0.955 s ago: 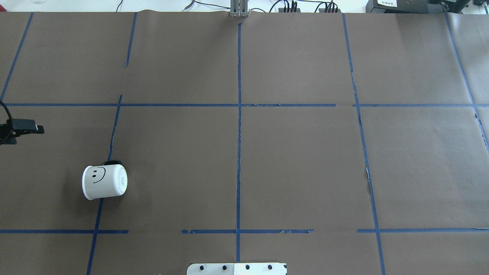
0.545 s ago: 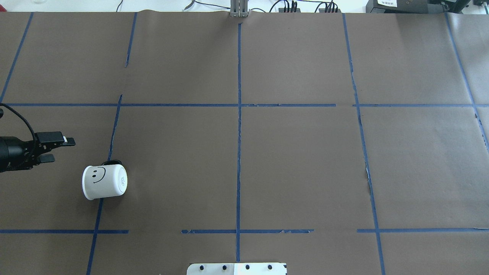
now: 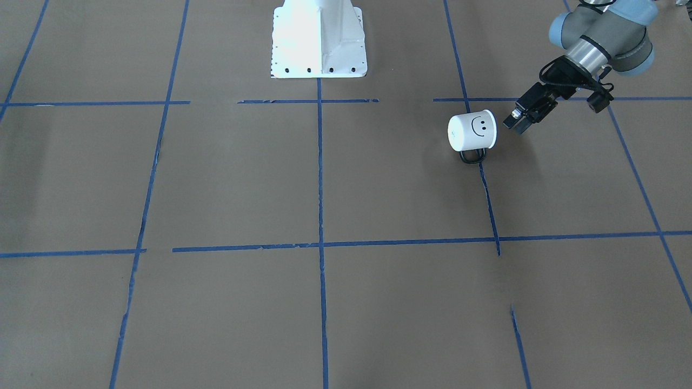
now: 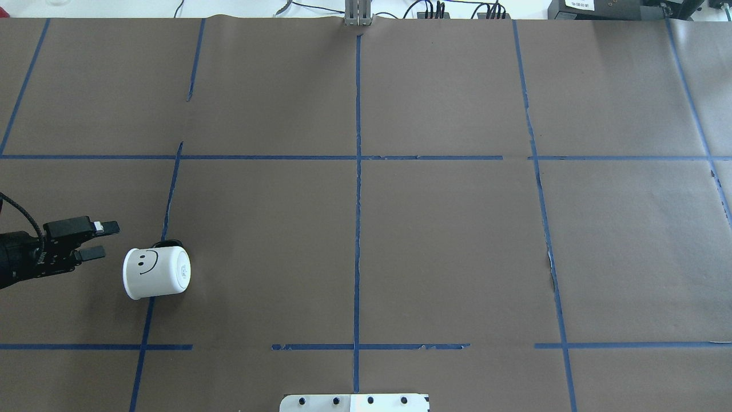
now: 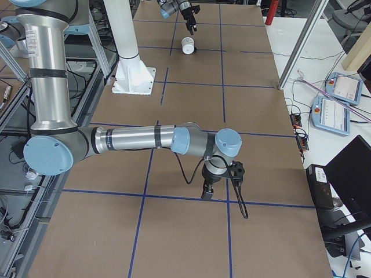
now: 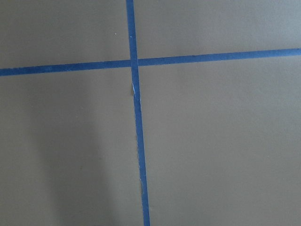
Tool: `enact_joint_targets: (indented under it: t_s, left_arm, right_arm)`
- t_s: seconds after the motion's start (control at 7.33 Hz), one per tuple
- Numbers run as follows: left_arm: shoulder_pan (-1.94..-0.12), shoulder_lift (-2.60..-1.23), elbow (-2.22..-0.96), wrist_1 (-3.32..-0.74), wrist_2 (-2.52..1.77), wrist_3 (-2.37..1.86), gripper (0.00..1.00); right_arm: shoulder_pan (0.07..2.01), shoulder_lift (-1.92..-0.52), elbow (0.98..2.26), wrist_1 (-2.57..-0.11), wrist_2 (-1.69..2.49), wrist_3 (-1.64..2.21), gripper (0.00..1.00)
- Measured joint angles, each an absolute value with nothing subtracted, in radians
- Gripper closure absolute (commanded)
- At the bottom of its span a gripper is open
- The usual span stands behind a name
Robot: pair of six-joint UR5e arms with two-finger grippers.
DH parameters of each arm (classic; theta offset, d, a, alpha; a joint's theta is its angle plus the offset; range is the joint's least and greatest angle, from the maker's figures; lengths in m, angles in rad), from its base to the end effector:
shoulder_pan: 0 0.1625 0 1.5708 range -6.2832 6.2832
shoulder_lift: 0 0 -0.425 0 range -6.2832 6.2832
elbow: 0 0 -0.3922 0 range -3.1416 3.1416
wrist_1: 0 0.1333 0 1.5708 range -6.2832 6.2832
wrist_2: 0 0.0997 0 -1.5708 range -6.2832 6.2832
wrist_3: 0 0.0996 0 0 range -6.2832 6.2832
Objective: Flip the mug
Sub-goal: 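Move the left gripper in toward the white mug lying on its side, then close the left gripper on the rim of the white mug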
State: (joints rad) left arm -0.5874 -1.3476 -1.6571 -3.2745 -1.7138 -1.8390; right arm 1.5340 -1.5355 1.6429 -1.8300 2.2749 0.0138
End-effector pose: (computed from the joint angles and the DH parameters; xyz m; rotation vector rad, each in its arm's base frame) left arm 0.2615 -0.3172 0.5312 0.1398 1.5882 -0.5588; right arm 0.0507 -0.4942 0.6353 -0.1632 -0.6988 0.0314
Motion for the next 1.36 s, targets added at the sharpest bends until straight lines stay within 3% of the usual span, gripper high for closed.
enact_joint_targets:
  t_s: [0.55,0.68,0.82,0.95,1.09,1.36]
  left_arm:
    - [-0.446,-1.442,-1.530,-3.492,-1.553,-1.857,0.04]
    - [-0.429,-1.471,-1.514,-3.498,-1.535,-1.857,0.22]
    - [-0.422,-1.486,-1.504,-3.516,-1.529,-1.856,0.53]
    - [-0.420,-1.492,-1.497,-3.554,-1.529,-1.851,0.92]
    - [-0.419,-1.495,-1.493,-3.591,-1.533,-1.846,1.00]
    - [-0.418,-1.507,-1.491,-3.624,-1.603,-1.848,1.00]
  right_arm:
    - [1.534,-1.535,1.643,-1.830,2.275,0.014,0.00]
    - [1.534,-1.536,1.643,-1.830,2.275,0.014,0.00]
    - [1.534,-1.535,1.643,-1.830,2.275,0.014,0.00]
    - [1.534,-1.535,1.643,-1.830,2.275,0.014,0.00]
    - [1.534,-1.536,1.643,-1.830,2.275,0.014,0.00]
    - [1.534,-1.536,1.643,-1.830,2.275,0.014,0.00]
